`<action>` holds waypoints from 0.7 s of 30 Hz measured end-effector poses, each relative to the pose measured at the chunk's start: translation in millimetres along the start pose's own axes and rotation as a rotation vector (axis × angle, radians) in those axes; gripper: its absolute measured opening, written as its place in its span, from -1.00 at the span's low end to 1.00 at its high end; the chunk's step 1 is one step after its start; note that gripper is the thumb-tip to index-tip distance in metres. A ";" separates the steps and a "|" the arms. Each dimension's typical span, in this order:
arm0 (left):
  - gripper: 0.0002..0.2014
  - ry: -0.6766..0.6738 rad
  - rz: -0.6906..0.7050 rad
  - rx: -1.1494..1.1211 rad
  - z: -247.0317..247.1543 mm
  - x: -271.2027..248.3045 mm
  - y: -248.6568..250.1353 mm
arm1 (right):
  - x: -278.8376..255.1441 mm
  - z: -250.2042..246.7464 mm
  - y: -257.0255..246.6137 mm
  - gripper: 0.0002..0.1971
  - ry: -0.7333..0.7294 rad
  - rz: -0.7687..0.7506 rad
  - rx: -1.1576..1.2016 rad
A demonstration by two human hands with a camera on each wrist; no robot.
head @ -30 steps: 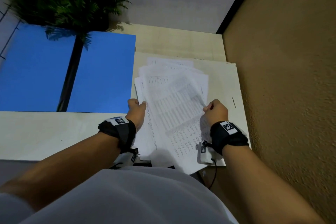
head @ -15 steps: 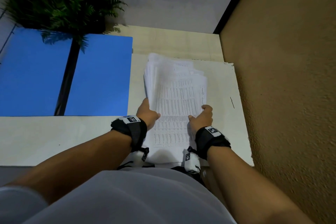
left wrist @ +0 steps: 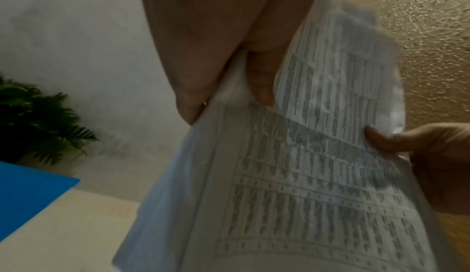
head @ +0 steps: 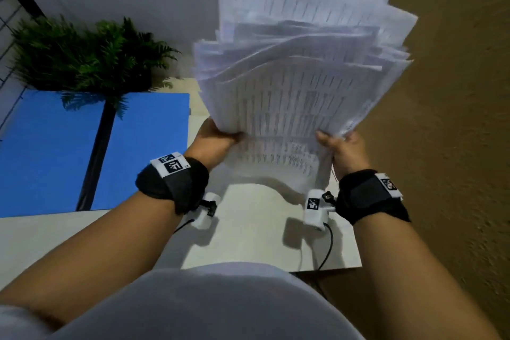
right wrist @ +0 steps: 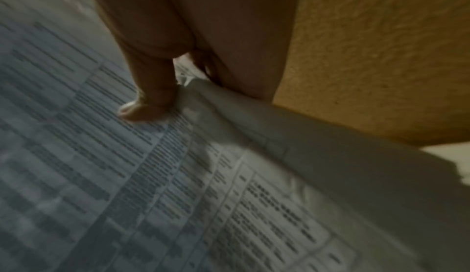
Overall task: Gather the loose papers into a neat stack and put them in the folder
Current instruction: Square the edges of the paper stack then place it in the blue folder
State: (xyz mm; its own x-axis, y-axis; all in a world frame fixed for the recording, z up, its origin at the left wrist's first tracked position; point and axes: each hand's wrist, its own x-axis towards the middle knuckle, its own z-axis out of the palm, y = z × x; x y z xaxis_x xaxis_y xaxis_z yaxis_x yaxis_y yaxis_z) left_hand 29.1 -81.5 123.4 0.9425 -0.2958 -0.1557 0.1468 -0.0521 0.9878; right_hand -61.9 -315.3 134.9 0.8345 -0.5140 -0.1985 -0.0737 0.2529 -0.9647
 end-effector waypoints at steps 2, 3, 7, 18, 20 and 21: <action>-0.61 0.036 0.032 -0.032 2.8 2.2 3.2 | -1.9 3.9 -9.8 -0.62 -0.010 -0.081 -0.044; -0.62 0.047 0.038 -0.054 3.5 1.8 2.9 | -3.6 5.8 -12.0 -0.63 -0.011 -0.104 -0.064; -0.53 0.037 0.004 -0.106 5.6 -4.4 -1.7 | -8.3 1.6 -3.8 -0.57 0.063 -0.085 -0.148; -0.08 -0.061 0.036 -0.154 16.2 -15.2 12.0 | -36.2 -5.0 -10.1 -0.34 0.169 -0.237 -0.137; 0.02 -0.041 0.058 -0.165 15.3 -17.2 15.7 | -37.8 -7.7 -9.0 -0.33 0.191 -0.314 -0.185; 0.05 -0.034 0.068 -0.162 14.4 -18.5 17.0 | -38.6 -9.7 -8.2 -0.40 0.203 -0.326 -0.208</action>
State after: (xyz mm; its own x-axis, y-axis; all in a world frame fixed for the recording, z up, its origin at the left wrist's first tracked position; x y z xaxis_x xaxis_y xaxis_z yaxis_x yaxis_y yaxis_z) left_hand 9.8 -90.7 143.1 0.9415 -0.3260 -0.0855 0.1318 0.1224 0.9837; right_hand -98.8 -305.5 148.8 0.7098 -0.6954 0.1126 0.0504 -0.1094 -0.9927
